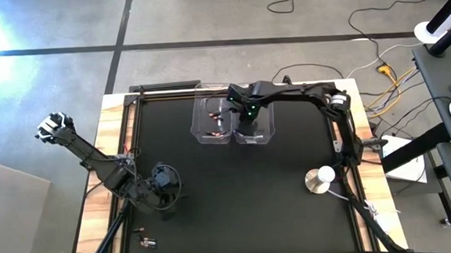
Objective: Sort batteries
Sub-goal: Put the white battery into the right transparent bin
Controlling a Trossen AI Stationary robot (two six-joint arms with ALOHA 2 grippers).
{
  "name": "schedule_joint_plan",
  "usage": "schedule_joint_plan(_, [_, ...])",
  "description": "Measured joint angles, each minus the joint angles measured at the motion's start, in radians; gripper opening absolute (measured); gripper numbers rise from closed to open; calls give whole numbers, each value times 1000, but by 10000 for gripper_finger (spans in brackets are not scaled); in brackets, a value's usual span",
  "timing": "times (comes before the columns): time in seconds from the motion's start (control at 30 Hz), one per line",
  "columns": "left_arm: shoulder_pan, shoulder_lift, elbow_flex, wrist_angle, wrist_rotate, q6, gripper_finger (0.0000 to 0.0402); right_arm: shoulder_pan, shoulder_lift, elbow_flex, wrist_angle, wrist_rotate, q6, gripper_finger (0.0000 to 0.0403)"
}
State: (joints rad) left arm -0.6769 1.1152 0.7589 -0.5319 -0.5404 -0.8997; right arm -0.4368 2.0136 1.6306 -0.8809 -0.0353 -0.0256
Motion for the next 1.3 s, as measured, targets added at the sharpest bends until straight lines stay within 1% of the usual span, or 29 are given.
schedule_joint_plan(0.23, [0,-1,0,16,0,0,174,-27,67,54,-3,-19,0,22])
schedule_joint_plan(0.4, [0,-2,0,15,0,0,174,-40,91,58,-4,-31,6,22])
schedule_joint_plan(0.73, [0,-2,0,5,-2,0,174,-48,101,50,-12,-14,9,22])
schedule_joint_plan(0.87, [0,-2,0,-1,-36,0,174,-51,101,39,5,0,23,22])
schedule_joint_plan(1.3, [0,-3,0,-23,-45,0,174,-52,98,0,15,5,46,22])
